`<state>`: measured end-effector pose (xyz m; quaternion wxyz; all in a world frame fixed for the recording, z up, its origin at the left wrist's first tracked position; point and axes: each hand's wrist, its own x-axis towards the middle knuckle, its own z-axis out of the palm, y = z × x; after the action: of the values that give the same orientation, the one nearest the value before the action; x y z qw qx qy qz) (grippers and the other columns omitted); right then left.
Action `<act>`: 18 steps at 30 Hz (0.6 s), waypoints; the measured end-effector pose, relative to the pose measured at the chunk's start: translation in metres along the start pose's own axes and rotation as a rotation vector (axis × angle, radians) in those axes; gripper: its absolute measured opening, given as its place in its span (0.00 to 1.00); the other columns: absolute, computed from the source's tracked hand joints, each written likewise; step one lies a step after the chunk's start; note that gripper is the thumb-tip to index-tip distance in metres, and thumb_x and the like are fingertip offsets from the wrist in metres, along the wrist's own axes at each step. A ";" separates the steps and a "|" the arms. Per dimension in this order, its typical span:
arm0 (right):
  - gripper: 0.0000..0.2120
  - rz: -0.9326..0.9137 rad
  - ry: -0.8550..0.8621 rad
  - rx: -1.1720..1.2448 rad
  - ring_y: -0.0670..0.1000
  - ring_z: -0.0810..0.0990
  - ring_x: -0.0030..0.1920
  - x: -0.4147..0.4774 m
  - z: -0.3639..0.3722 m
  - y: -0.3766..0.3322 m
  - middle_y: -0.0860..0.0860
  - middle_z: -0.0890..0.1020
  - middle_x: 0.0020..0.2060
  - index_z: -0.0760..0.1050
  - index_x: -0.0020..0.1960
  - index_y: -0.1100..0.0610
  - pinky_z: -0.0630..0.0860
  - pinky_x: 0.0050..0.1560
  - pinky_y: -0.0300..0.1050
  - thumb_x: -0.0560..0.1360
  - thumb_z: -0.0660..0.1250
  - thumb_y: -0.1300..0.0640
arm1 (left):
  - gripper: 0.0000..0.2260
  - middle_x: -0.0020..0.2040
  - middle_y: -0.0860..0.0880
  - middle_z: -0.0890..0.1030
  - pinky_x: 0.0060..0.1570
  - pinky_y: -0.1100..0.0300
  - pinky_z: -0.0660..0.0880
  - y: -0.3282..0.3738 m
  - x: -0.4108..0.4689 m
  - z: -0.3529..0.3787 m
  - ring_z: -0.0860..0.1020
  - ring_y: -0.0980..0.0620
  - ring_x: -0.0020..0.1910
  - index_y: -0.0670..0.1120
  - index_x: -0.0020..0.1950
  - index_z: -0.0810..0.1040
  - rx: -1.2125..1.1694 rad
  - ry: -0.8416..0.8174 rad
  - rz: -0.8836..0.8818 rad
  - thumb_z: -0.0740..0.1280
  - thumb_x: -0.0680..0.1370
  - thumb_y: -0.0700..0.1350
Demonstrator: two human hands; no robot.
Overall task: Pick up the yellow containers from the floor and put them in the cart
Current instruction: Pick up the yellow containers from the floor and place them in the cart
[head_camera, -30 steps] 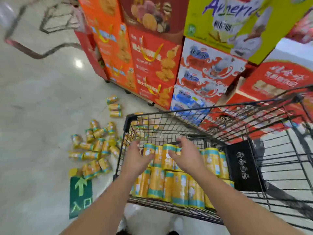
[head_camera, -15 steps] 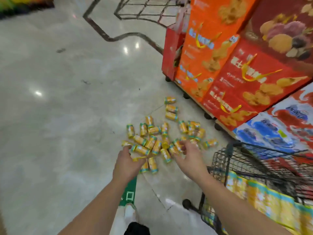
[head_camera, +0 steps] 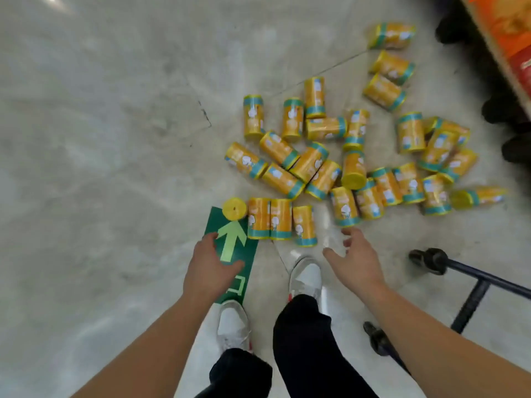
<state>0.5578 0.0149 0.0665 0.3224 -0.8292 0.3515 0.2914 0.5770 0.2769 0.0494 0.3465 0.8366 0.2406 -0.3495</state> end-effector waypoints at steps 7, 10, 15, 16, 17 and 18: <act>0.39 0.062 -0.028 -0.009 0.56 0.71 0.67 0.147 0.118 0.066 0.57 0.70 0.69 0.57 0.76 0.54 0.69 0.60 0.47 0.72 0.73 0.50 | 0.43 0.69 0.49 0.70 0.61 0.51 0.72 -0.058 0.152 0.093 0.73 0.49 0.63 0.49 0.76 0.59 -0.152 0.096 -0.018 0.78 0.65 0.45; 0.43 0.048 -0.044 0.026 0.57 0.72 0.67 0.179 0.148 0.074 0.57 0.70 0.69 0.54 0.77 0.53 0.71 0.63 0.52 0.71 0.73 0.46 | 0.41 0.65 0.51 0.74 0.61 0.55 0.73 -0.061 0.187 0.111 0.75 0.51 0.61 0.51 0.72 0.62 -0.256 0.197 0.062 0.79 0.65 0.41; 0.41 0.069 0.011 0.057 0.60 0.77 0.60 0.204 0.166 0.074 0.55 0.75 0.63 0.57 0.74 0.52 0.75 0.60 0.58 0.67 0.74 0.46 | 0.34 0.58 0.52 0.77 0.53 0.66 0.73 -0.059 0.207 0.116 0.76 0.56 0.55 0.49 0.68 0.68 -0.330 0.300 0.105 0.79 0.66 0.42; 0.41 0.078 0.006 0.057 0.59 0.77 0.60 0.207 0.164 0.075 0.55 0.75 0.63 0.58 0.74 0.53 0.75 0.59 0.55 0.68 0.74 0.47 | 0.34 0.58 0.52 0.77 0.52 0.67 0.73 -0.058 0.208 0.114 0.76 0.56 0.55 0.49 0.68 0.68 -0.337 0.300 0.108 0.79 0.66 0.42; 0.40 0.086 -0.005 0.047 0.59 0.77 0.60 0.209 0.162 0.076 0.56 0.76 0.63 0.58 0.74 0.54 0.74 0.57 0.52 0.69 0.75 0.48 | 0.33 0.58 0.52 0.77 0.52 0.67 0.72 -0.056 0.207 0.112 0.76 0.56 0.55 0.49 0.67 0.69 -0.336 0.296 0.113 0.79 0.66 0.43; 0.38 0.091 -0.015 0.035 0.59 0.77 0.59 0.210 0.159 0.076 0.56 0.76 0.62 0.60 0.73 0.55 0.73 0.54 0.50 0.70 0.75 0.50 | 0.33 0.58 0.52 0.78 0.51 0.68 0.72 -0.054 0.206 0.109 0.76 0.56 0.55 0.49 0.67 0.69 -0.334 0.291 0.120 0.80 0.66 0.43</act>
<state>0.5807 0.0076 -0.2065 0.3258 -0.8045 0.3915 0.3056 0.6280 0.2633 -0.1840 0.4620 0.8219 0.2925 -0.1595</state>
